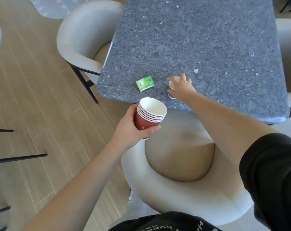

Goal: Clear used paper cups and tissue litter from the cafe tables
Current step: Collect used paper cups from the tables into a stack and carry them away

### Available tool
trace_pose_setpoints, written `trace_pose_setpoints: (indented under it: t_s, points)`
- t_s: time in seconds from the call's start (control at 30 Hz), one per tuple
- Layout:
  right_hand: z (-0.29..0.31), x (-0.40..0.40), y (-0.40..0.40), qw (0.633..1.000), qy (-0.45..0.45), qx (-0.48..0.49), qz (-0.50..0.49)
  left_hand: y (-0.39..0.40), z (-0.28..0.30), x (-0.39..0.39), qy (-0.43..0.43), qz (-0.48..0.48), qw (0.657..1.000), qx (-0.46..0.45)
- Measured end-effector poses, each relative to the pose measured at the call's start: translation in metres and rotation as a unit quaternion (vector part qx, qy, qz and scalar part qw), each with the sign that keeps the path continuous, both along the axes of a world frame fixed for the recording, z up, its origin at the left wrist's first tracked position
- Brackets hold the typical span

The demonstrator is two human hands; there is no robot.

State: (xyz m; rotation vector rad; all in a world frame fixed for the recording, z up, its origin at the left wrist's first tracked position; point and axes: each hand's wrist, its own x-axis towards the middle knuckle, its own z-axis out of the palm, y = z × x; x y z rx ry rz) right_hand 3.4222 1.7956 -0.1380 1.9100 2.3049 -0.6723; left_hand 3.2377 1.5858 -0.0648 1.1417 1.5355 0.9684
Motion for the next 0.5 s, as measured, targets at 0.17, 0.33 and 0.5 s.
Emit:
trace_pose_setpoints:
  t_s: [0.17, 0.33, 0.5]
  points:
    - [0.058, -0.003, -0.027, 0.970, 0.227, 0.062, -0.058, 0.003, 0.003, 0.009, 0.000, -0.008, 1.000, -0.002]
    - [0.133, 0.013, -0.073, 0.926, 0.341, 0.159, -0.035, 0.003, 0.000, 0.015, 0.025, 0.002, 1.000, 0.009]
    - [0.167, 0.022, -0.122, 0.909, 0.394, 0.138, -0.009, 0.000, 0.003, 0.024, 0.028, -0.002, 0.999, 0.022]
